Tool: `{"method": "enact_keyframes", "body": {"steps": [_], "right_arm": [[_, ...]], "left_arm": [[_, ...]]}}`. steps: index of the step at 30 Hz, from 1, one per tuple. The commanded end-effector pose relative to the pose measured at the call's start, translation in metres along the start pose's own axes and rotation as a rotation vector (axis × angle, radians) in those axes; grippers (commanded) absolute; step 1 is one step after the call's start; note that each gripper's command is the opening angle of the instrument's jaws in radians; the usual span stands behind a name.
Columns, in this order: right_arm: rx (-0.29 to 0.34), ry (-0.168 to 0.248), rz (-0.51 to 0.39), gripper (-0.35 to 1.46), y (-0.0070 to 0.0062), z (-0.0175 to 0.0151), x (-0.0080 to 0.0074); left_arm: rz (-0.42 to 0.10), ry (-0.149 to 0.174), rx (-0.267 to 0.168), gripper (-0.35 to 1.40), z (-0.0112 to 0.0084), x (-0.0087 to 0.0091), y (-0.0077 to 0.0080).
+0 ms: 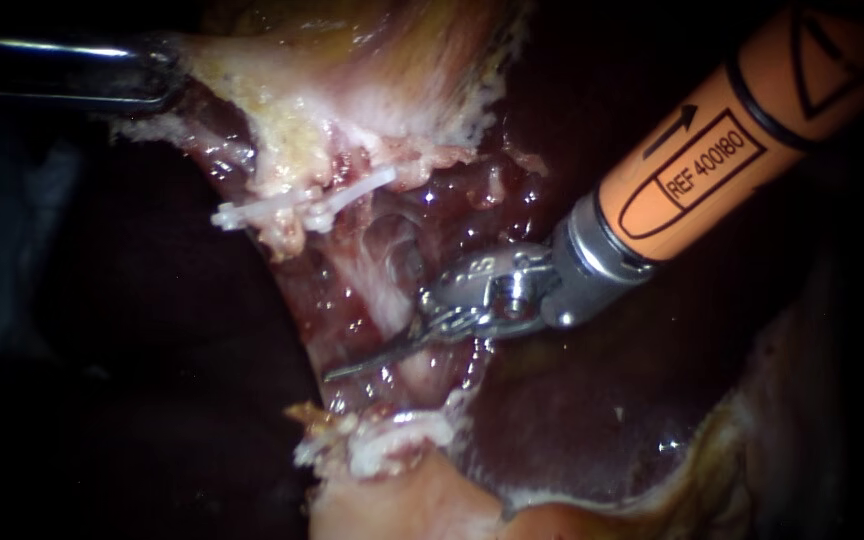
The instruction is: Go back from the cut right tube
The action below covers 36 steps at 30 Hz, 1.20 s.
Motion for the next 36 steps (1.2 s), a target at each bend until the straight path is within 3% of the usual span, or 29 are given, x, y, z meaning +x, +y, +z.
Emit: {"method": "enact_keyframes", "body": {"steps": [1,5,7,8,9,11,17,20,23,24,26,32,34,36], "right_arm": [[0.0,0.0,0.0,-0.35,0.0,0.0,0.0],[-0.005,0.009,-0.001,-0.32,-0.0002,0.0001,0.0001],[-0.035,0.038,-0.003,0.57,-0.0004,0.0002,0.0001],[-0.08,0.069,-0.003,1.06,-0.0005,0.0004,0.0002],[-0.112,0.093,-0.001,1.24,-0.0005,0.0005,0.0003],[-0.198,0.142,0.009,1.39,-0.0005,0.0007,0.0005],[-0.278,0.169,0.02,1.45,-0.0005,0.0006,0.0004],[-0.311,0.171,-0.022,1.45,-0.0013,-0.0002,0.0001],[-0.416,0.186,-0.095,1.45,-0.0032,-0.0022,-0.0002],[-0.484,0.184,-0.129,1.45,-0.004,-0.0032,-0.0002],[-0.536,0.155,-0.162,1.45,-0.0052,-0.005,0.0],[-0.661,-0.023,-0.159,1.45,-0.0088,-0.0112,0.0004],[-0.688,-0.057,-0.151,1.45,-0.0096,-0.0129,0.0002],[-0.711,-0.061,-0.143,1.45,-0.0102,-0.014,-0.0003]], "left_arm": [[0.0,0.0,-0.001,-0.35,0.0,0.0,0.0],[0.0,0.0,-0.001,-0.35,0.0,-0.0001,0.0],[0.0,0.0,-0.001,-0.35,0.0,-0.0001,0.0],[0.0,0.0,-0.001,-0.35,0.0,-0.0001,0.0],[0.0,0.0,-0.001,-0.35,0.0,-0.0001,0.0],[0.0,0.0,-0.001,-0.35,0.0,-0.0001,-0.0001],[0.0,0.0,-0.001,-0.35,0.0,-0.0001,-0.0001],[0.001,0.0,-0.001,-0.35,0.0,-0.0001,-0.0001],[0.001,0.0,-0.001,-0.35,0.0,-0.0001,-0.0002],[0.001,0.0,-0.001,-0.35,0.0,-0.0002,-0.0002],[0.001,0.0,-0.001,-0.35,0.0001,-0.0002,-0.0002],[0.001,0.0,-0.001,-0.35,0.0001,-0.0002,-0.0003],[0.001,0.0,-0.001,-0.35,0.0001,-0.0002,-0.0003],[0.002,0.0,-0.001,-0.35,0.0001,-0.0002,-0.0004]]}}
